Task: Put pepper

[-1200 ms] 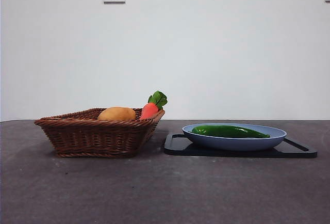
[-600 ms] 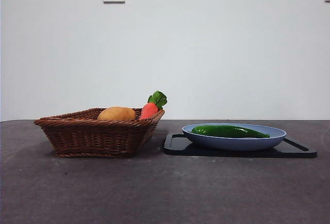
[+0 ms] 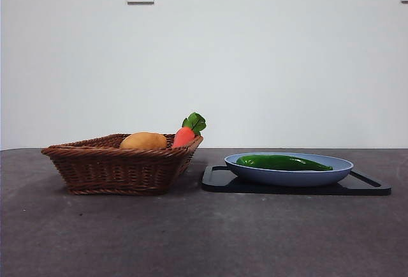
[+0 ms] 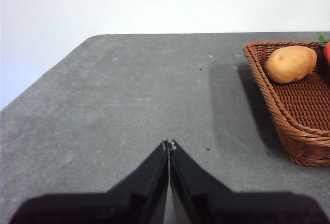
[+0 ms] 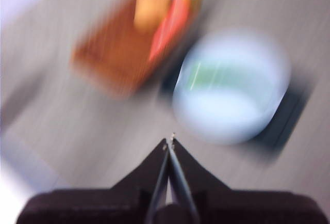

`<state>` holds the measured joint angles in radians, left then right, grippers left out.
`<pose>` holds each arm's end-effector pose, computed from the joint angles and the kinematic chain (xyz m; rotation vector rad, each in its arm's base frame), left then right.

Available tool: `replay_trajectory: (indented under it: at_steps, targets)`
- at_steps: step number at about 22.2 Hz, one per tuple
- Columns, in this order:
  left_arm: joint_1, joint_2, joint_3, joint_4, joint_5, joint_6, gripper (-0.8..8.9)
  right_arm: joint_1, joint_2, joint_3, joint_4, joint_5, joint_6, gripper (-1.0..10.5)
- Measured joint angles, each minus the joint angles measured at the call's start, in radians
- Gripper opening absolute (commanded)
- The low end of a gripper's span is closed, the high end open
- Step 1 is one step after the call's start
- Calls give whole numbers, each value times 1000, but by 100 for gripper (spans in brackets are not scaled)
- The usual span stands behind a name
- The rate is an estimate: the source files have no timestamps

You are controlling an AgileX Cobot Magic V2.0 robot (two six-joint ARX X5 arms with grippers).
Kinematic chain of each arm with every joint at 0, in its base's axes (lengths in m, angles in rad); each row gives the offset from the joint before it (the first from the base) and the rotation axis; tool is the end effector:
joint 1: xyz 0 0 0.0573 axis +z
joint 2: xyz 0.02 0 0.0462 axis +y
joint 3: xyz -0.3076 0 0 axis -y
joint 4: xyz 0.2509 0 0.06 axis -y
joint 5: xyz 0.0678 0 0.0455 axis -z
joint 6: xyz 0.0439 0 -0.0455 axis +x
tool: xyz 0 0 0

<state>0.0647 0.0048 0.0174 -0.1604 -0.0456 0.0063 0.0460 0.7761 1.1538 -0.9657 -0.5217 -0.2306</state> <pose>0.0727 0.0067 0.1517 0.0049 0.1482 0.1096 0.0985 0.0264 0.4086 -0.0778 0.5115 0.6137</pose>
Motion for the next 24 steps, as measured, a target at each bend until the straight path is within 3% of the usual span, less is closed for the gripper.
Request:
replay_trajectory:
  at_steps: [6, 9, 17, 24]
  targets:
    - [0, 0, 0, 0, 0, 0, 8, -128, -335, -470, 528, 10, 38, 11]
    - [0, 0, 0, 0, 0, 0, 8, -132, -476, -697, 707, 80, 88, 11]
    - [0, 0, 0, 0, 0, 0, 8, -132, -672, -1006, 806, 211, 191, 11]
    - [0, 0, 0, 0, 0, 0, 8, -133, -764, -1116, 808, 212, 215, 11]
